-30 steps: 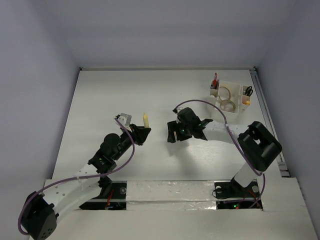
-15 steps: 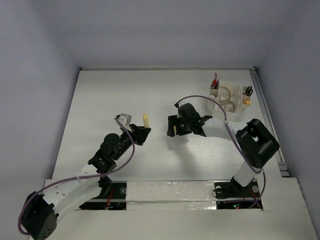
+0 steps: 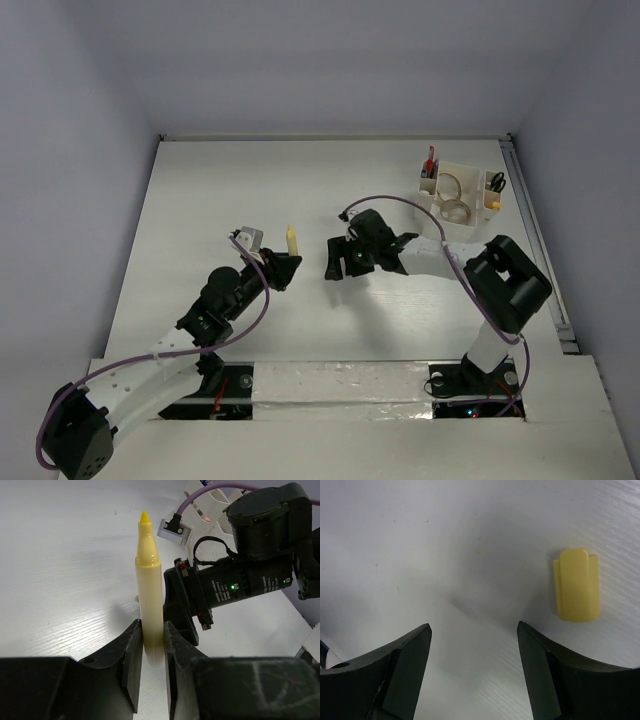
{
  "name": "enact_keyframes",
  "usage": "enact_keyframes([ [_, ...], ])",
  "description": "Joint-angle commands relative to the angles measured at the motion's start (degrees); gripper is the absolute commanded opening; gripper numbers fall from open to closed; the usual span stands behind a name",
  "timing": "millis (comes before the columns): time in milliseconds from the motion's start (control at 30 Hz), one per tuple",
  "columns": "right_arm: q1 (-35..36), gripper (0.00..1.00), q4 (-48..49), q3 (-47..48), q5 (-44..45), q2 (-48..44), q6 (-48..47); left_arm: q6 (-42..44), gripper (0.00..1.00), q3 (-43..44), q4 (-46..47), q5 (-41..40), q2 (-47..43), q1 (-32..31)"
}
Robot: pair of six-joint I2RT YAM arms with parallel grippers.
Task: Sort the stationery into containers
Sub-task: Pick up the pen cap from the center of the board.
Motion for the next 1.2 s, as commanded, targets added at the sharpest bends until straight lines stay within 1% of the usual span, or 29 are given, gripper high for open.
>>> enact_keyframes([
  [0, -3.0, 0.75, 2.8, 1.5, 1.6, 2.9, 0.6, 0.7, 0.00, 0.3, 2.0, -0.4, -0.8, -0.2],
  [167, -5.5, 0.75, 4.2, 0.0, 2.4, 2.7, 0.7, 0.6, 0.00, 0.2, 2.0, -0.5, -1.3, -0.2],
  [333, -6.5, 0.75, 0.0, 2.3, 7.4, 2.1, -1.5, 0.7, 0.00, 0.3, 2.2, -0.1, -0.5, -0.2],
  [533, -6.5, 0.76, -3.7, 5.5, 11.4, 2.8, -4.0, 0.6, 0.00, 0.2, 2.2, -0.2, -0.8, -0.2],
  [733, -6.5, 0.77, -4.1, 8.6, 10.1, 5.4, -3.8, 0.5, 0.00, 0.2, 2.5, 0.1, -0.2, -0.2],
  [933, -6.5, 0.74, -4.6, 10.6, 9.5, 7.8, -4.4, 0.5, 0.00, 0.2, 2.3, 0.0, -0.3, -0.2],
  [1167, -6.5, 0.65, -9.4, 14.6, 12.3, 10.7, -6.3, 0.4, 0.00, 0.2, 2.5, 0.1, -0.2, -0.2],
])
